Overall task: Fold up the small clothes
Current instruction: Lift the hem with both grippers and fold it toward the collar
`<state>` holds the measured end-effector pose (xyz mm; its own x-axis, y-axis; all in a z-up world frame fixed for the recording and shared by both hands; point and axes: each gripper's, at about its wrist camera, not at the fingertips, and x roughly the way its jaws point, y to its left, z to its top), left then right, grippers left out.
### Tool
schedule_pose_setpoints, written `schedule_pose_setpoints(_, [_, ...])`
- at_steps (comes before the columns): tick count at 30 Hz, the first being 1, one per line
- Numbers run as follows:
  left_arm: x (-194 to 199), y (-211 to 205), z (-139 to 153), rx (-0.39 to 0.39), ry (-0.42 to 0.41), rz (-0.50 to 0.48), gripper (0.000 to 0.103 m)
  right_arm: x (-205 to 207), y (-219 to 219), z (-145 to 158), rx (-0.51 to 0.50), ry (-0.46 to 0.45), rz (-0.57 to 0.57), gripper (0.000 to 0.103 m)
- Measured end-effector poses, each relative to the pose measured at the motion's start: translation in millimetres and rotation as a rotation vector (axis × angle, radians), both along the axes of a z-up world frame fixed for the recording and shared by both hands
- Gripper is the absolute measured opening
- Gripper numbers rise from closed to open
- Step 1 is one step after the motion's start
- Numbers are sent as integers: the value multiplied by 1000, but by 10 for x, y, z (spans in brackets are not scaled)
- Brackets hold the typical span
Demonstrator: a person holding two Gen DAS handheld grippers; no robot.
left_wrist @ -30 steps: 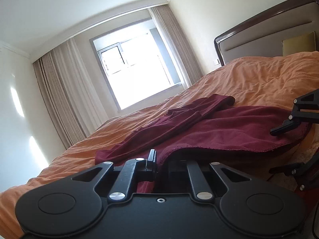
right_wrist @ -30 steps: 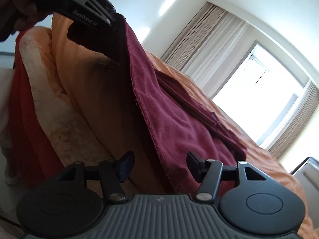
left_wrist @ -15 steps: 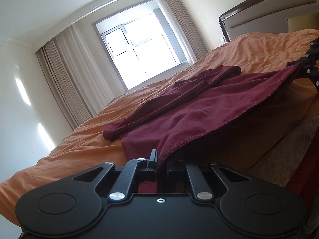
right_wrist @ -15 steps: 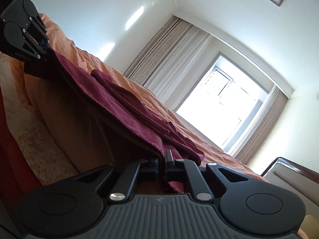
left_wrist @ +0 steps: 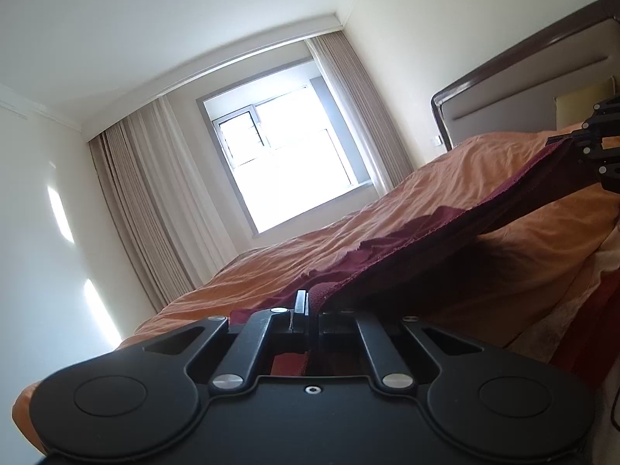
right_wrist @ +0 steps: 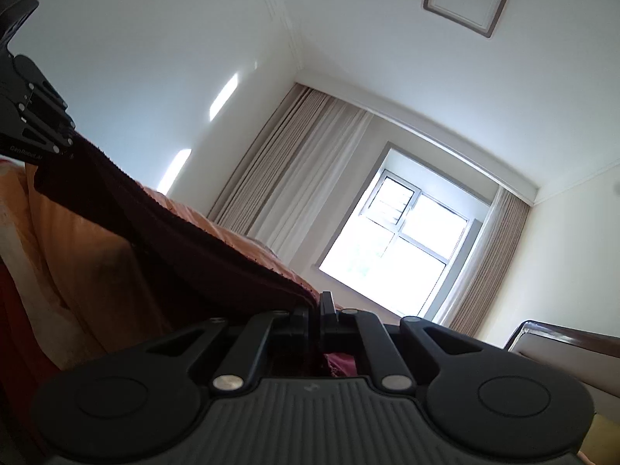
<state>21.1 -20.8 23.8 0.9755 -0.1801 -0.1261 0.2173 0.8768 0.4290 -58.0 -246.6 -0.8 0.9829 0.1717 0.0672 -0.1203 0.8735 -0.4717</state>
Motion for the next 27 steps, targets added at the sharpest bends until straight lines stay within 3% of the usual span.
schedule_pose_setpoints(6, [-435, 87, 507, -54, 7, -73, 3, -299, -209, 404, 57, 10, 42, 5])
schedule_pose_setpoints(12, [-301, 109, 738, -83, 33, -109, 4, 117, -407, 647, 74, 24, 39, 6])
schedule_pose_setpoints(17, [233, 94, 1071, -103, 73, -139, 4, 883, -460, 906, 32, 52, 11, 6])
schedule_pose_setpoints(21, [782, -3, 1302, -55, 84, -126, 5, 1545, -390, 1014, -28, 69, -24, 6])
schedule_pose_setpoints(27, [1821, -63, 1380, -4, 143, -83, 6, 2693, -199, 913, -90, 178, -44, 6])
